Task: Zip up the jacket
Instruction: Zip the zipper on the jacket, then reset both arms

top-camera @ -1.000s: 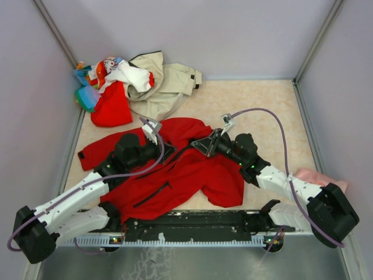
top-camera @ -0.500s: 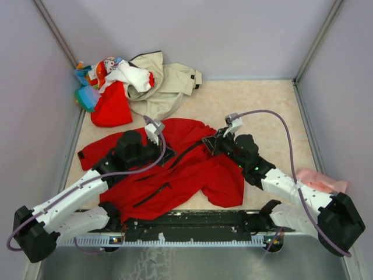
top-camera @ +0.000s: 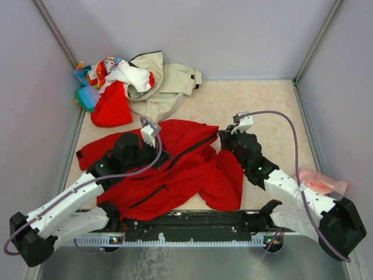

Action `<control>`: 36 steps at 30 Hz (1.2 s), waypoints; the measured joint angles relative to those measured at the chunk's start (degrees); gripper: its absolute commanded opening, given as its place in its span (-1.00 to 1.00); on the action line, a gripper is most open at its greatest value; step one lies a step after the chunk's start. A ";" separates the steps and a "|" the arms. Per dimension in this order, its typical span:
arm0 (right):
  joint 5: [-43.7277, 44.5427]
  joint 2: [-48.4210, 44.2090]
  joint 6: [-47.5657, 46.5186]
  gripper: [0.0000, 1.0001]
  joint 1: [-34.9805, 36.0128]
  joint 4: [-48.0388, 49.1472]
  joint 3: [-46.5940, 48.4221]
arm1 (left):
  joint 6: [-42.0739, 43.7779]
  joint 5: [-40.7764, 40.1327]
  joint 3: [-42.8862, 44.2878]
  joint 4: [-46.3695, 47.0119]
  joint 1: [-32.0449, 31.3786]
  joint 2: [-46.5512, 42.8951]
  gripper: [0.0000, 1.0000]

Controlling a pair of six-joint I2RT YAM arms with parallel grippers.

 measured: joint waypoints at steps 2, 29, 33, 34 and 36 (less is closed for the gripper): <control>-0.72 0.00 -0.17 -1.00 -1.01 0.37 0.00 | -0.04 -0.24 0.00 0.00 -0.11 0.00 -1.00; 3.91 15.98 -1.20 -0.99 -32.06 -9.05 21.86 | 4.35 -17.35 4.13 -4.31 12.39 -3.26 0.67; 3.76 17.03 2.21 -0.35 -36.98 -13.33 22.71 | 4.33 -15.91 3.34 -4.31 18.64 -4.11 0.71; 3.74 16.94 2.84 -0.20 -37.59 -14.08 22.71 | 4.33 -15.72 3.26 -4.28 19.21 -4.68 0.72; 3.41 16.41 3.61 -0.01 -38.29 -15.52 22.71 | 4.31 -15.43 3.17 -4.17 20.22 -6.54 0.73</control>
